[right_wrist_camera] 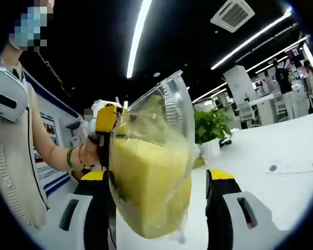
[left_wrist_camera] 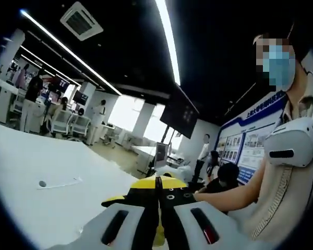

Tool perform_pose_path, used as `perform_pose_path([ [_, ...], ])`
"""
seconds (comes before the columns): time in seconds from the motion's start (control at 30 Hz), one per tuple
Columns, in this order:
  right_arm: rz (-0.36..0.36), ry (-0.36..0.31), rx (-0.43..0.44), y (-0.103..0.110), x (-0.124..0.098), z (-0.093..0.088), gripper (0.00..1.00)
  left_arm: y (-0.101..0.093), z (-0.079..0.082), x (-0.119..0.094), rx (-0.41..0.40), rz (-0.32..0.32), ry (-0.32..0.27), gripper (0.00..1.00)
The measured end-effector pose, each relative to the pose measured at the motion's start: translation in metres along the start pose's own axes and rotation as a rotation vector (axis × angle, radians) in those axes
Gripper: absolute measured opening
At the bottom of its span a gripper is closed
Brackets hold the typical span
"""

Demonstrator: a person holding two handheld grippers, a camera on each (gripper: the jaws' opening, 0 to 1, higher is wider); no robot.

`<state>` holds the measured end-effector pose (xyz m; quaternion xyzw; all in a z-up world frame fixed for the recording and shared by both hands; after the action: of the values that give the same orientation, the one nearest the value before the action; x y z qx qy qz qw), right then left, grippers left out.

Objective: Compare the silicone blocks by pressing each to a similar depth, holding the contact briefly, and releasing to observe deformation and rebound differences across the visible hardness samples.

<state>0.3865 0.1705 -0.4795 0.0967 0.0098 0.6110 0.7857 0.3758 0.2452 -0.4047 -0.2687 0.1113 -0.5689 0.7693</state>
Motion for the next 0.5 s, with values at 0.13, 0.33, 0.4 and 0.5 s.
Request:
perform_pose_path([
  [0.13, 0.028, 0.005, 0.0, 0.006, -0.001, 0.0, 0.53, -0.003, -0.001, 0.0, 0.008, -0.001, -0.002, 0.0],
  [0.33, 0.069, 0.061, 0.066, 0.017, -0.001, -0.007, 0.46, -0.007, -0.012, 0.002, 0.037, -0.002, 0.033, 0.0],
  [0.4, 0.085, 0.076, 0.106, 0.024, 0.001, -0.009, 0.42, -0.006, -0.015, 0.003, 0.028, -0.009, 0.043, 0.0],
  [0.5, 0.092, 0.087, 0.117, 0.031, 0.002, -0.01, 0.33, -0.002, -0.018, 0.002, 0.038, -0.007, 0.051, 0.0],
])
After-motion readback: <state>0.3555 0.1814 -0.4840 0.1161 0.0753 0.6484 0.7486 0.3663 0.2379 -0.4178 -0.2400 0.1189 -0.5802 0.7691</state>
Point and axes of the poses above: the point that each gripper's makers call its tool centre point, and the gripper's own axes: x roughly forward along the fingers, y roughly to its left, z roughly out of its top, the point moved 5 cm from there along -x, roughly backward along the fingers, and after that the axes turned 10 degrees about -x, right-handed, at the moved point
